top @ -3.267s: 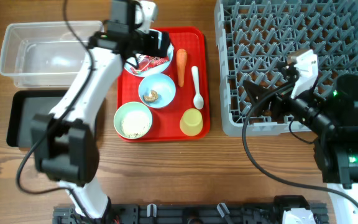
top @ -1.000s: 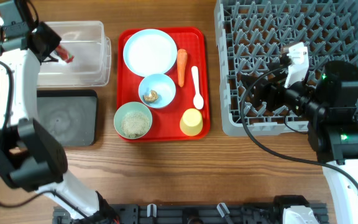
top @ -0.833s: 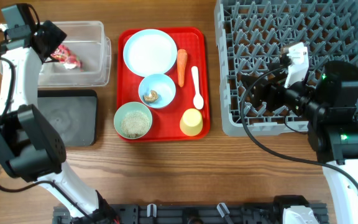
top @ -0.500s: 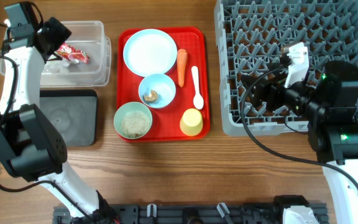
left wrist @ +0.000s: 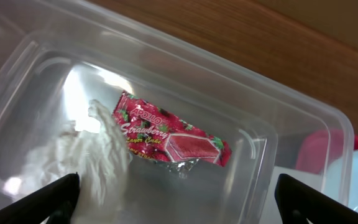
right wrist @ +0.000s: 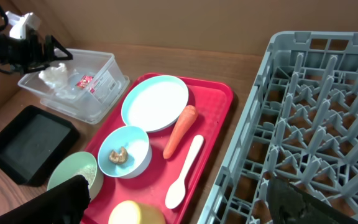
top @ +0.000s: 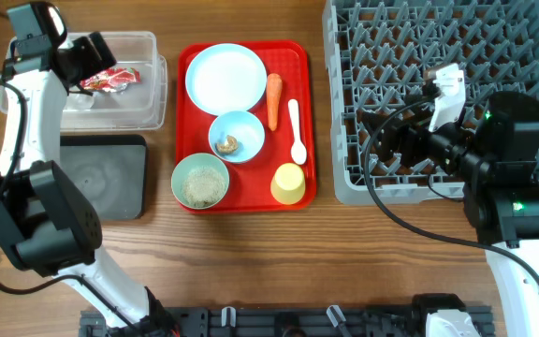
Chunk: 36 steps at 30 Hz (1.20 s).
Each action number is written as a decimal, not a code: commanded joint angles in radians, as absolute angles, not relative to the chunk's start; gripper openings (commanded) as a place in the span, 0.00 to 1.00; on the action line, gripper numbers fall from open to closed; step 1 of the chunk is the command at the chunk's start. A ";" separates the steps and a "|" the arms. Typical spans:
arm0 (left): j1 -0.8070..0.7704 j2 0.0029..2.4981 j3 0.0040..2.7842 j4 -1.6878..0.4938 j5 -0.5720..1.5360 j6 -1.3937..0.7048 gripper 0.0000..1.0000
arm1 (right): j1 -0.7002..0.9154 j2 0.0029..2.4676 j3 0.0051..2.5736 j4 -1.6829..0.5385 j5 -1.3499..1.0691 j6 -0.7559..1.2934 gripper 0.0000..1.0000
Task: Sort waste into correct bins and load items into the dishwasher rack
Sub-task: 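Carry the tissue and wrapper left and drop them into the clear bin, then grasp the blue bowl with the mushroom using the left gripper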
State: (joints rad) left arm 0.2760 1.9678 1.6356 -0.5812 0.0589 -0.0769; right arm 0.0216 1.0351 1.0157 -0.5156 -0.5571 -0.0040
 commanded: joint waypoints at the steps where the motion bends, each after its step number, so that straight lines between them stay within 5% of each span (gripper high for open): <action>1: 0.270 1.923 1.637 -0.610 -0.144 -0.059 1.00 | 0.021 1.042 1.034 -0.509 -0.562 0.003 0.94; 5: 0.259 1.927 1.637 -0.615 -0.279 -0.165 1.00 | 0.021 1.042 1.034 -0.516 -0.563 0.004 0.94; 12: 0.287 1.909 1.637 -0.549 0.379 0.031 1.00 | 0.021 1.042 1.034 -0.522 -0.563 0.011 0.94; 17: 0.307 1.905 1.637 -0.607 0.006 -0.296 1.00 | 0.021 1.042 1.034 -0.537 -0.563 0.010 0.94; 19: 0.305 1.905 1.637 -0.616 0.014 -0.292 0.88 | 0.021 1.042 1.034 -0.537 -0.562 0.010 0.94; 23: 0.305 1.892 1.637 -0.609 0.146 -0.292 0.36 | 0.021 1.042 1.034 -0.535 -0.562 0.007 0.94; 28: 0.284 1.819 1.637 -0.567 0.418 -0.213 0.51 | 0.021 1.042 1.034 -0.535 -0.562 0.007 0.95; 36: 0.080 1.659 1.637 -0.842 0.436 -0.059 0.77 | 0.021 1.042 1.034 -0.533 -0.563 0.008 1.00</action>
